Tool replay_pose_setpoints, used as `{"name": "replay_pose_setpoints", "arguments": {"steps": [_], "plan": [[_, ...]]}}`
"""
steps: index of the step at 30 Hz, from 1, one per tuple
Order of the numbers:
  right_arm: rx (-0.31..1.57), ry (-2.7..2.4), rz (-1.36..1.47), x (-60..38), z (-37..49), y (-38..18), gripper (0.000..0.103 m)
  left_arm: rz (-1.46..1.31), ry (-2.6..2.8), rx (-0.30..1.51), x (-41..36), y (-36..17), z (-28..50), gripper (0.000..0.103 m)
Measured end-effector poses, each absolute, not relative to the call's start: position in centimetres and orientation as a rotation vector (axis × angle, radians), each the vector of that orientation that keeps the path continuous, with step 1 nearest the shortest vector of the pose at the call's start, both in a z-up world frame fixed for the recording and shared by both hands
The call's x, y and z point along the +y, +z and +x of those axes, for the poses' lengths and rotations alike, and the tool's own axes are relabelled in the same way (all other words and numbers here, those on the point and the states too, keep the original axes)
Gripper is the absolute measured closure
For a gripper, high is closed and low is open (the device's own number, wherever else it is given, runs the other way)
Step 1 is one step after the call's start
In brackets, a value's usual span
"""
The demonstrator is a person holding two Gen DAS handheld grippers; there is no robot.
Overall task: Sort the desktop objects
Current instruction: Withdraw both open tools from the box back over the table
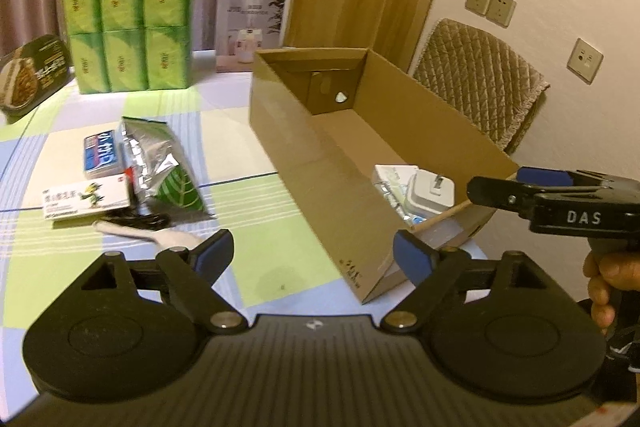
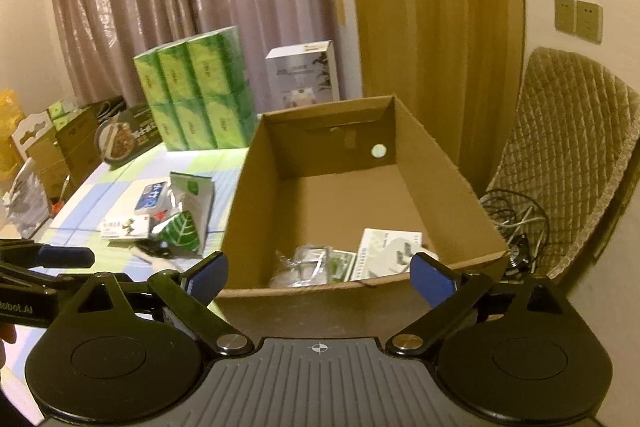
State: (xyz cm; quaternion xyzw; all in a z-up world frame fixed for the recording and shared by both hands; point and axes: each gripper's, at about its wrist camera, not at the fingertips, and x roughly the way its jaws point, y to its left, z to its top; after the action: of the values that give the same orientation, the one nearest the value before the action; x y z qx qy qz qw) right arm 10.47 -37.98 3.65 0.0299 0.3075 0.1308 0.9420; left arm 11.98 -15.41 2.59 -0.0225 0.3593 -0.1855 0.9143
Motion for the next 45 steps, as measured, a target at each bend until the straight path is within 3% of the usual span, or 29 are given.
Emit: {"name": "replay_pose_setpoints", "arguments": {"steps": [5,19,45], "plan": [[0.630,0.285,0.046,-36.8,9.9,3.7,0.002,-0.059,-0.350,0.736,-13.6,2.7,11.3,0.012],[0.645,0.333,0.015,-34.1,8.7,3.9,0.002,-0.095,-0.255,0.761,-8.8,1.8,10.1,0.002],[0.675,0.448,-0.061,-28.6,8.4,3.5,0.002,-0.133,-0.163,0.810,-2.0,-0.4,9.2,0.002]]}}
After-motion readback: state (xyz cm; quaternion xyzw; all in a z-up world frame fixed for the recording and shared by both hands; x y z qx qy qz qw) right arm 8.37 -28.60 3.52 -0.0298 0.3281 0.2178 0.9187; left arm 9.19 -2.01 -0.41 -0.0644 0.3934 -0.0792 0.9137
